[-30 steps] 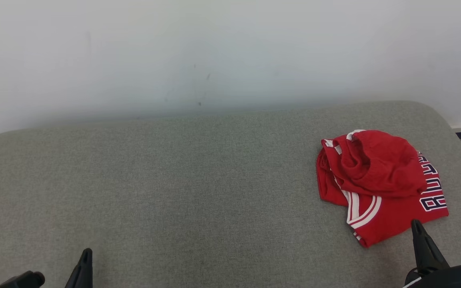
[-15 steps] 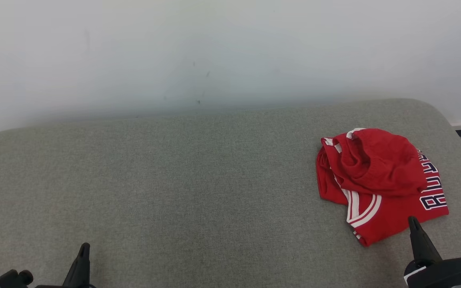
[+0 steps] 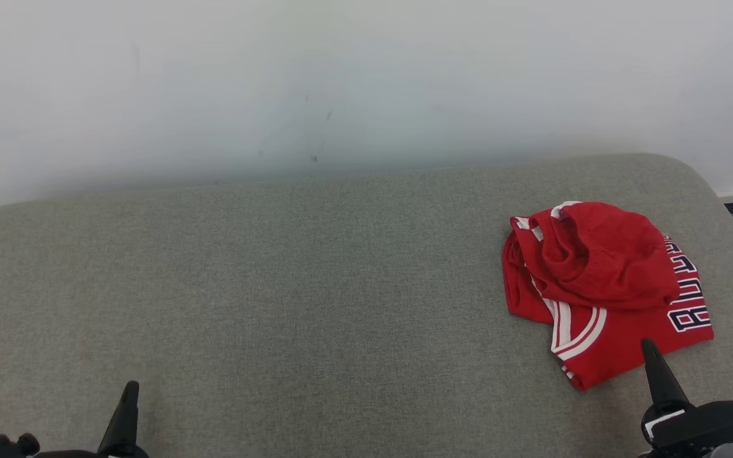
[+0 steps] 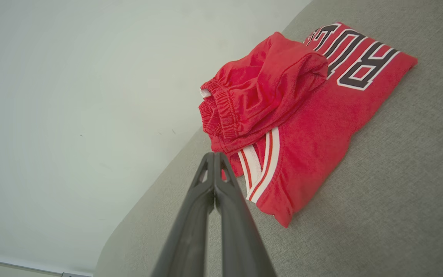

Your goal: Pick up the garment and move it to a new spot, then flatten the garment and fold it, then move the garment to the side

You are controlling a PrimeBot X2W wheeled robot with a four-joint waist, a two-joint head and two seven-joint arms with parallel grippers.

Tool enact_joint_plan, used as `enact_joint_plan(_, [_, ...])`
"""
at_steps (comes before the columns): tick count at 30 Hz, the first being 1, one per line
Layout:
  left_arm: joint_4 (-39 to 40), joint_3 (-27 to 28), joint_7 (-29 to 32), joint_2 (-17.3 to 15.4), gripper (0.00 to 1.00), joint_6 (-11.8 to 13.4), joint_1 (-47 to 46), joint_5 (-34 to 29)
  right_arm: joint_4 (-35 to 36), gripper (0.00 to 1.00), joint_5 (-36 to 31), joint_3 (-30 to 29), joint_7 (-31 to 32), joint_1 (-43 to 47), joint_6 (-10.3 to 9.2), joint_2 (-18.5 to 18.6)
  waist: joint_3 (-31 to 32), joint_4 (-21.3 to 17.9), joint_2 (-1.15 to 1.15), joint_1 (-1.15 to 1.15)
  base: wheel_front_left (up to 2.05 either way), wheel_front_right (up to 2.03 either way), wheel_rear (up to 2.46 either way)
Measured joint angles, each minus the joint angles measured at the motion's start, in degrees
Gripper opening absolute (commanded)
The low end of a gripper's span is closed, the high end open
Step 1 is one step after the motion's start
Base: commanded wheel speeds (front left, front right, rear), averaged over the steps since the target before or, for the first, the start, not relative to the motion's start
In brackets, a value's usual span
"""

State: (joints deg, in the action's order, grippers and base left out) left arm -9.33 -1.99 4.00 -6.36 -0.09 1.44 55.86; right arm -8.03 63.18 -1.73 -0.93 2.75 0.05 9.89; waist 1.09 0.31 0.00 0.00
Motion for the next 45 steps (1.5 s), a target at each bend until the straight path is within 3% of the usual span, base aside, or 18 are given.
enact_joint_plan(45, [-7.33, 7.12, 2.43, 4.07, 0.00, -6.57, -5.80, 35.48, -8.76, 0.00, 28.58, -5.81, 7.49, -7.40, 6.52, -7.34, -1.21, -0.31, 0.00, 0.00, 0.00, 0.00, 0.00])
